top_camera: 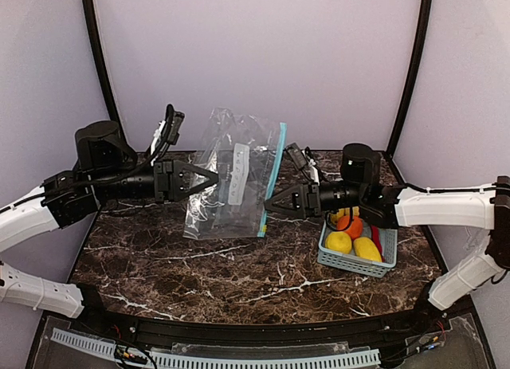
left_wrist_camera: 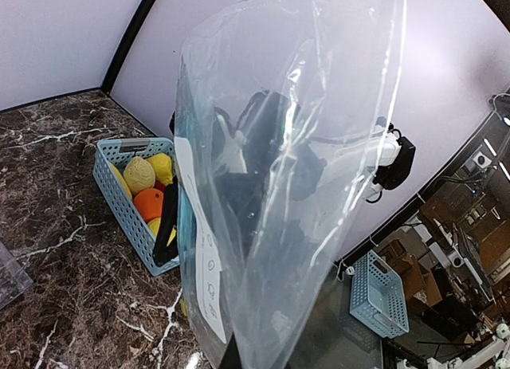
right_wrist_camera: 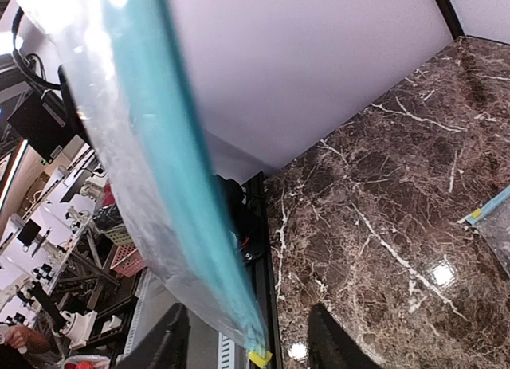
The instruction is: Place the food in the zip-top bag and seal the zipper
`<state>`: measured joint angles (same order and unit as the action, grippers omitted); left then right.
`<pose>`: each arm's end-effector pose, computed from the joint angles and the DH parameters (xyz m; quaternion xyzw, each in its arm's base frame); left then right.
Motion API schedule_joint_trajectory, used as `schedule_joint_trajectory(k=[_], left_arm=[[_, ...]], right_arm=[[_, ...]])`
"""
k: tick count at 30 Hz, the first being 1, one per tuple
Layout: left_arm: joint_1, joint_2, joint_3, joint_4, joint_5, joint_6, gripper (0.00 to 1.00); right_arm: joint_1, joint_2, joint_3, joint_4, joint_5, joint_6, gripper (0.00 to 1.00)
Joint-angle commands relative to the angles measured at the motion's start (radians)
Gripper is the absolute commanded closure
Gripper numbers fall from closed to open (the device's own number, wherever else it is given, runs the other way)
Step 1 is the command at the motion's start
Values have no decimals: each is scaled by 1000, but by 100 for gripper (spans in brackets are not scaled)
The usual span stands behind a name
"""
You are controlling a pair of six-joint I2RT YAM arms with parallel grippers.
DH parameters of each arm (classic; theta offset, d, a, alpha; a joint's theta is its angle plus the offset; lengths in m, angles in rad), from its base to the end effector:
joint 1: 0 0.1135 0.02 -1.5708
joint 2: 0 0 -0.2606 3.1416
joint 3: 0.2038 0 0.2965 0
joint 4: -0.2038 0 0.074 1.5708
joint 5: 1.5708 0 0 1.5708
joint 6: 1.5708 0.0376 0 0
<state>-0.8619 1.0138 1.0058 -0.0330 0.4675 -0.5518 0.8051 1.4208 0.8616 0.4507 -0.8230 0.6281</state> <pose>0.1698 -0.2240 0.3880 0.2669 0.6686 -0.5646 0.4037 0.2282 0.2772 0.2572 -0.3263 0.6560 0.6265 0.2659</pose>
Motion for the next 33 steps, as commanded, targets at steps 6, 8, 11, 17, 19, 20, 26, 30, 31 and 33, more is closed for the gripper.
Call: schedule_joint_trajectory(k=[6,8,11,17,19,20,26,30,31,33], left_arm=[[27,-31,-35,28,2,-19,99],[38,-39,-45,29,-5,-19,99],[50,-45,-49,-19,-45,13,99],[55,-51,-16,-275,-355,168,72],[54,-53,-2,-357,-496,228,44],[54,-53,6,-399,-578,248,31],[35,-47,-16,-427,-748,410,13],[-73,-36,-64,-306,-753,510,12],[-95,-30,-84,-279,-754,536,12],[-156,-18,-118,-192,-745,593,11]], right_arm=[[18,-31,9,84,-60,-3,84],[17,-43,-2,88,-51,0,92],[18,-64,-10,61,-23,4,100],[17,-98,57,-237,175,2,100],[15,-111,71,-331,235,25,100],[12,-118,70,-355,260,48,100],[-1,-141,61,-419,361,238,100],[-1,-144,70,-448,422,348,100],[-1,-144,71,-448,431,371,100],[-1,-145,76,-448,447,423,100]])
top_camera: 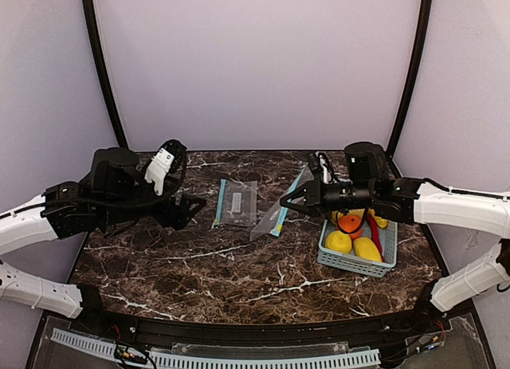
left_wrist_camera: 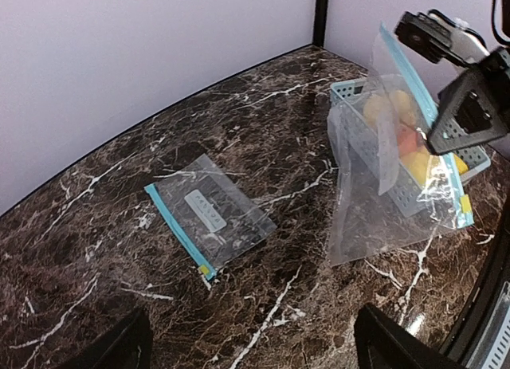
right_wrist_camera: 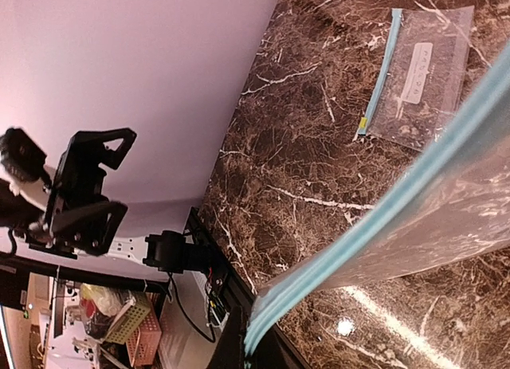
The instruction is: Place the food in the zip-top bag and seal the zipper
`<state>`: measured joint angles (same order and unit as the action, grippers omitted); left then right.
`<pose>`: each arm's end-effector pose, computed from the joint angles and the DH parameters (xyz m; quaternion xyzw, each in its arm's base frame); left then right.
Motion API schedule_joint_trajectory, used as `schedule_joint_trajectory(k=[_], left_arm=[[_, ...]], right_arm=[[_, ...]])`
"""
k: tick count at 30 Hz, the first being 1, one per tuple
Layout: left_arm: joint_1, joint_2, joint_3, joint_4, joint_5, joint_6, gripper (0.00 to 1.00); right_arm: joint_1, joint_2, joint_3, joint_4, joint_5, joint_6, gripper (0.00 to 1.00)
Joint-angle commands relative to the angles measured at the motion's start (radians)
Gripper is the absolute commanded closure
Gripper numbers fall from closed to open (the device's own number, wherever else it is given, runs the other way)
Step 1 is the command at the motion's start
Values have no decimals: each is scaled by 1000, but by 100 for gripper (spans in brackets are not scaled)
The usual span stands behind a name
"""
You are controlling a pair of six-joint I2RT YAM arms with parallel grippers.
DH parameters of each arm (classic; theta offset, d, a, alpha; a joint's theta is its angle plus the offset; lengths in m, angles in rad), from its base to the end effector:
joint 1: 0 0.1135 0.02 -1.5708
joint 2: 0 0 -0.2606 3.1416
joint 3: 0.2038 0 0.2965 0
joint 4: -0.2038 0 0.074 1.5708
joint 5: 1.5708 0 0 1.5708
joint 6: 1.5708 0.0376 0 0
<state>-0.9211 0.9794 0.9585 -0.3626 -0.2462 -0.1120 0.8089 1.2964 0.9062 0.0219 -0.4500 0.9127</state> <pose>0.1698 -0.2084 0.3424 0.2607 0.7833 -0.1857 0.5330 0.2238 0.2583 0.2706 -0.0843 0.8093 0.5381 0.2199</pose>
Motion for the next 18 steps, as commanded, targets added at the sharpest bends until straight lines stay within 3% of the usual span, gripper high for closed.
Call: schedule_joint_trajectory(k=[1,6,18], left_arm=[[-130,22,-83,208,-24,178,11],[-239,107,-156,458,-19,282,4],[-309,370,-52,639,-151,409,3]], right_arm=[[-5,-21,33,-19,76,159,100],[-4,-13,75,-31,69,222,100],[-2,-11,110,-89,86,242,100]])
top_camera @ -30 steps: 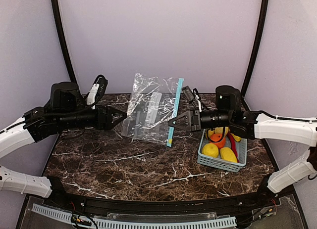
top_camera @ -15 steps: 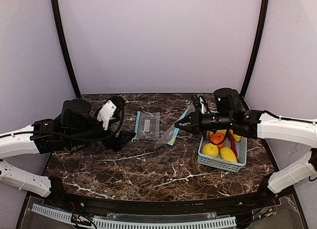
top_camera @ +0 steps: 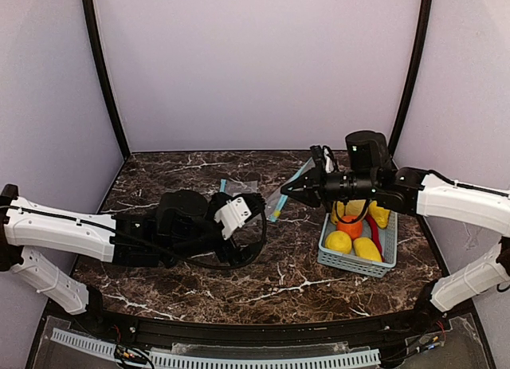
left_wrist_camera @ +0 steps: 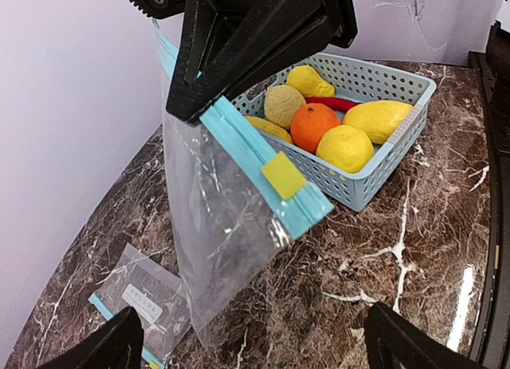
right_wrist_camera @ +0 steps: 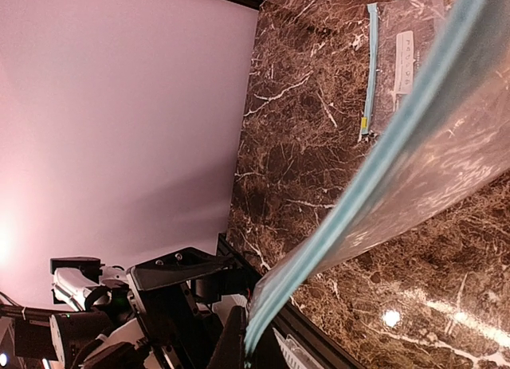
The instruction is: Place the food in the zip-top bag and seal the zipper
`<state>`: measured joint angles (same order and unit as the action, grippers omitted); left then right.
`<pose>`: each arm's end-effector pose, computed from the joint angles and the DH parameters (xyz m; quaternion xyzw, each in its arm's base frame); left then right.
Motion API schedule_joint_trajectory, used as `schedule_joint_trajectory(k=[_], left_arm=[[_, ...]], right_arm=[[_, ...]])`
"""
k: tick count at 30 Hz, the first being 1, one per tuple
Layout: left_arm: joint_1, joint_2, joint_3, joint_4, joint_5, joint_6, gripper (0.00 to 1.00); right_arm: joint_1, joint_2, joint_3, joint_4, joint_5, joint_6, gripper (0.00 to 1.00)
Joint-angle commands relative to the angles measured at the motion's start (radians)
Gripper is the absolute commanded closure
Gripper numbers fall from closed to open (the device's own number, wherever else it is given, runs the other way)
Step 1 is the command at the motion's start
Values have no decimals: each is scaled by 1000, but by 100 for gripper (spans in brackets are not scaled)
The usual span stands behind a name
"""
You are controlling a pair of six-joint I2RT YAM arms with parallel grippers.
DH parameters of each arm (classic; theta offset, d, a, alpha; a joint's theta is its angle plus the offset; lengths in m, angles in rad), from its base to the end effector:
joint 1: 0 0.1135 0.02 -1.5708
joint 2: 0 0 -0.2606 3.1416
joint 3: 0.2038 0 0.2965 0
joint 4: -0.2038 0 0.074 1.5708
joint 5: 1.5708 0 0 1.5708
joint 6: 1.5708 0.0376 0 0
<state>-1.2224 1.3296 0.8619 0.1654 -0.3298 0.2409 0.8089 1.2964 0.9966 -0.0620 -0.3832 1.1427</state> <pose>0.1304 -0.3235 0.2566 0.4585 0.6562 -0.1589 0.5779 0.2289 0.2603 0.2974 0.0275 0.8145 0.5499 0.1830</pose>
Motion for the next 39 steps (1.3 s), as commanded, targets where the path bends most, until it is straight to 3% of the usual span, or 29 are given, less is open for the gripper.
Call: schedule_joint_trajectory(k=[1,9,21,26,29,36,39], left_arm=[[-8,35,54,119,-77,61,5],[-9,117,117,141,-90,84,36],[-8,112,124,114,-65,69,98],[-6,76,127,71,-43,23,99],[26,44,145,-24,8,-30,99],[175,10,314,-411,303,-152,99],[236,26,401,-537,499,-181,99]], right_arm=[[-3,-11,20,-4,20,13,100],[-2,-16,13,13,17,16,100],[-4,-19,-15,37,12,25,100],[-9,-22,-26,45,15,6,86],[-36,-41,-39,45,-13,-35,63],[-141,-177,-80,36,-64,-254,36],[-142,-250,-78,10,-37,-409,32]])
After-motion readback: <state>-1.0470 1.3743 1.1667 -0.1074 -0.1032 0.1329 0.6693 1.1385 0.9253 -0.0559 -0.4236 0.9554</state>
